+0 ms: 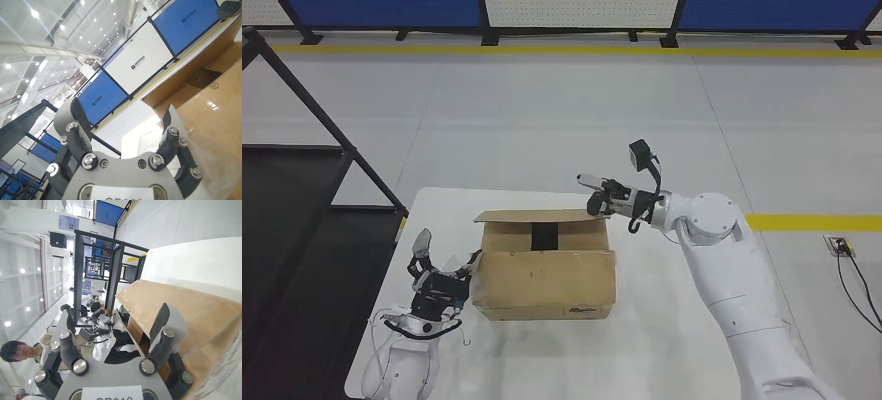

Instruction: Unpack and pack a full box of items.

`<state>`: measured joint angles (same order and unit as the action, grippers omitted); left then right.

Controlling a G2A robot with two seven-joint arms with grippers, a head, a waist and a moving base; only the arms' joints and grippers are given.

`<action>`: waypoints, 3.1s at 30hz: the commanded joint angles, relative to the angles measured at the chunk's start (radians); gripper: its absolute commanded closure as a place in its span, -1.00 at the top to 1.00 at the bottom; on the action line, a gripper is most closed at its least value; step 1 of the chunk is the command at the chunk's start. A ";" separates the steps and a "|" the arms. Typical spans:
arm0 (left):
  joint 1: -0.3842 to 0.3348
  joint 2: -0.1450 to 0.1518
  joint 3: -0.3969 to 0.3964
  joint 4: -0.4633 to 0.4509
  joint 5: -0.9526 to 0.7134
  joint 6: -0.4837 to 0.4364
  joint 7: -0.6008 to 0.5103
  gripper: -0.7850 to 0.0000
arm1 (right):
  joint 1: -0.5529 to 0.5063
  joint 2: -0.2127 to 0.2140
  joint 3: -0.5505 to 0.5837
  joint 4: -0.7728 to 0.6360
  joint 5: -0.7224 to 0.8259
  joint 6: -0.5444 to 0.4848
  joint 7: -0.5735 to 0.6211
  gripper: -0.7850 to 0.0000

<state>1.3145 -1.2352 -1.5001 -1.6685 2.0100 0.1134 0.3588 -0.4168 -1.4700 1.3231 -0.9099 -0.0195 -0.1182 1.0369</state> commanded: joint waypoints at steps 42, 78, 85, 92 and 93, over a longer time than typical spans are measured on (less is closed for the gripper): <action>0.052 -0.013 -0.091 -0.151 -0.282 0.067 0.021 1.00 | -0.115 0.041 -0.123 -0.090 0.017 0.210 0.047 1.00; 0.113 0.003 -0.415 -0.320 -1.279 -0.341 -0.463 1.00 | -0.028 0.039 -0.174 0.140 0.138 -0.109 -0.013 1.00; 0.020 -0.014 -0.288 -0.358 -1.351 -0.039 -0.461 1.00 | -0.029 0.038 -0.195 0.155 0.127 -0.101 -0.014 1.00; -0.017 -0.024 -0.196 -0.368 -1.322 0.048 -0.420 1.00 | -0.082 0.051 -0.145 0.068 0.191 -0.224 -0.068 1.00; -0.016 -0.024 -0.192 -0.370 -1.321 0.047 -0.416 1.00 | -0.091 0.054 -0.137 0.052 0.197 -0.228 -0.079 1.00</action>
<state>1.2974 -1.2590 -1.6960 -2.0371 0.6881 0.1616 -0.0621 -0.4981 -1.4189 1.1776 -0.8391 0.1710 -0.3403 0.9681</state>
